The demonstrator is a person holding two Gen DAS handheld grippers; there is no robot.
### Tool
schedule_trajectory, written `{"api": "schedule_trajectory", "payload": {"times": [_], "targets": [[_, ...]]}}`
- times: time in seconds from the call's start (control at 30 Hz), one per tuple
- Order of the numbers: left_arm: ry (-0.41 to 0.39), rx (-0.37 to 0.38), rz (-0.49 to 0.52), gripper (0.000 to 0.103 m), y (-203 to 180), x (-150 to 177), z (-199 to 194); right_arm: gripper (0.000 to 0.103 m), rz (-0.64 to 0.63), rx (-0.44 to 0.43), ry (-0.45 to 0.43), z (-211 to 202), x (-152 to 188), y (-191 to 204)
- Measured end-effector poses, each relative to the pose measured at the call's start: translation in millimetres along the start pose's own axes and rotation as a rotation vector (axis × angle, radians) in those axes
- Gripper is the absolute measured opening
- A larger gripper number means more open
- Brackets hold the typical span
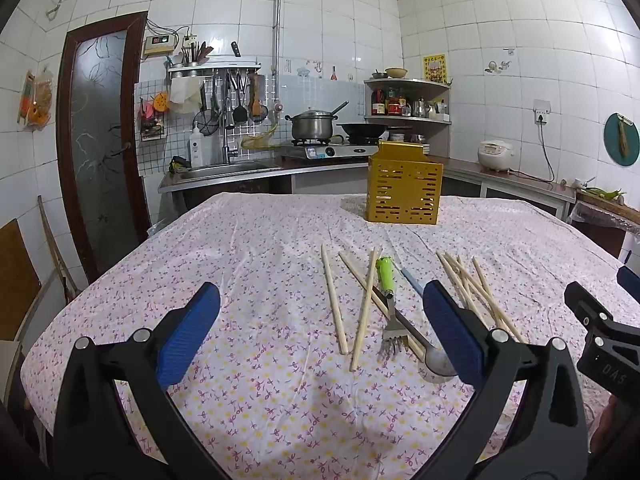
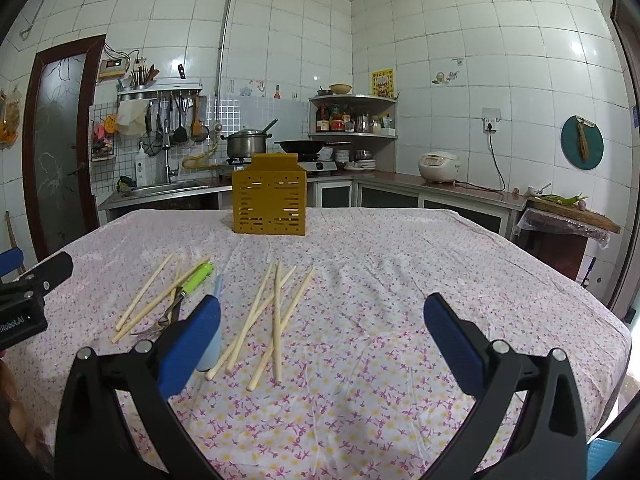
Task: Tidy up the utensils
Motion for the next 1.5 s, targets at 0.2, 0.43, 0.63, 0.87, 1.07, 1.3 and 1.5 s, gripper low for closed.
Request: {"api": "schedule_trajectory", "payload": {"times": [0.2, 0.43, 0.63, 0.87, 1.07, 1.3, 1.5], "targets": [[-0.001, 0.0, -0.001, 0.098, 0.5, -0.4, -0.3, 0.099, 0.005, 0.004, -0.003, -0.4, -1.0, -1.9], [-0.001, 0.001, -0.001, 0.098, -0.5, 0.4, 3.1, 0.099, 0.02, 0.005, -0.002, 0.1, -0.6, -7.4], [-0.003, -0.003, 0.001, 0.098, -0.6, 0.0, 3.6, 0.099, 0.03, 0.009, 0.002, 0.9, -0.5, -10.7], [0.004, -0.002, 0.001, 0.098, -0.6, 1.5, 7.3, 0.099, 0.029, 0.009, 0.001, 1.3, -0.9, -11.4], [0.005, -0.004, 0.003, 0.098, -0.8, 0.7, 7.8, 0.099, 0.031, 0.009, 0.002, 1.5, -1.6, -12.0], [0.005, -0.005, 0.003, 0.098, -0.8, 1.3, 8.4, 0.099, 0.031, 0.006, 0.003, 2.1, -1.9, -12.5], [0.005, -0.006, 0.003, 0.098, -0.6, 1.7, 9.1, 0.099, 0.032, 0.006, 0.001, 2.1, -2.0, -12.9]]}}
Point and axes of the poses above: each gripper's, at about its wrist camera, not at the fingertips, and z roughly the way its jaws point, y to its left, x to its underside, the point moved 10 cm from there along z, roughly the way its jaws point, and after that the axes turned 7 degrees about y, right-handed, at the moved point
